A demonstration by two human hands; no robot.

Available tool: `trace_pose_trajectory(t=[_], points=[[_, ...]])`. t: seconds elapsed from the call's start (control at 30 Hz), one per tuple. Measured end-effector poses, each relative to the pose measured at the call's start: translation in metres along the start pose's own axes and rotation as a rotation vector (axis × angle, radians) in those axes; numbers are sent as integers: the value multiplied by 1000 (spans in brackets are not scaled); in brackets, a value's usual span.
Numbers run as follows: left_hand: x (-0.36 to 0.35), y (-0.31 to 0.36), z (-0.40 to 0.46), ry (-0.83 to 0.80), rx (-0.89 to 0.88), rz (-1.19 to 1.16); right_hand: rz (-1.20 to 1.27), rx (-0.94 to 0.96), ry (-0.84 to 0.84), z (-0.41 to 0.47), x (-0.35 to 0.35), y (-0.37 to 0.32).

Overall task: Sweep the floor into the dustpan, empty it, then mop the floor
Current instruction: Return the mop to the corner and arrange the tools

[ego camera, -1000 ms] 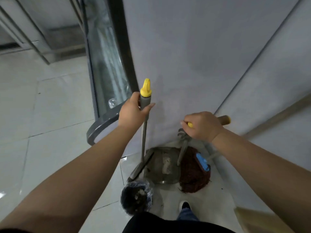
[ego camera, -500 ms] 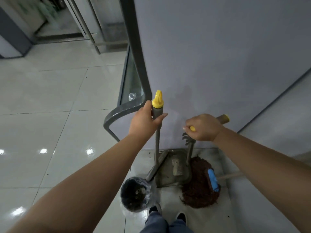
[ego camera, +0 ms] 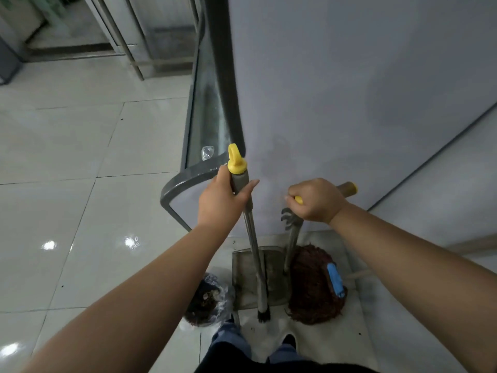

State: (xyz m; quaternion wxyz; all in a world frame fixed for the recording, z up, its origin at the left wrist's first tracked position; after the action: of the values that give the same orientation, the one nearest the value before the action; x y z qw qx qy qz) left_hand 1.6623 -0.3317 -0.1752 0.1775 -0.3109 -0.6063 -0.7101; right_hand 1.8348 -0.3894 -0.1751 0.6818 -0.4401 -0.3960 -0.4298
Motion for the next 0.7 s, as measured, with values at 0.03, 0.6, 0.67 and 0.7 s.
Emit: trace_pose_trajectory(t=[0.03,0.6,0.67,0.7], points=[[4,0,4,6,-21,-12,-23,17,36,5,4,-7],[19,-59,34,-79,-48,22,-107,-71,-103,31,-27,4],[11,-64,30,-94,-51,43,-114,-135,-260,24,-30,21],[7,-64,29,-97,-55,48,-105,-181,-361,19,-31,30]])
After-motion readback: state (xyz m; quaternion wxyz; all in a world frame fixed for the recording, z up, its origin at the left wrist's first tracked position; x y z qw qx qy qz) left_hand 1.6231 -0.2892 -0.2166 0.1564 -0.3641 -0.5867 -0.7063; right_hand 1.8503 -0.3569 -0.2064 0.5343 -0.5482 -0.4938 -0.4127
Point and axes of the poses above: each hand's wrist, its own z-axis towards the middle knuckle, its own x-axis out of the back of the hand, y = z × x, the point moved 4 cm from there along z, towards the middle knuckle, and after that the axes turned 6 degrees about -z, right-handed, at the moved point
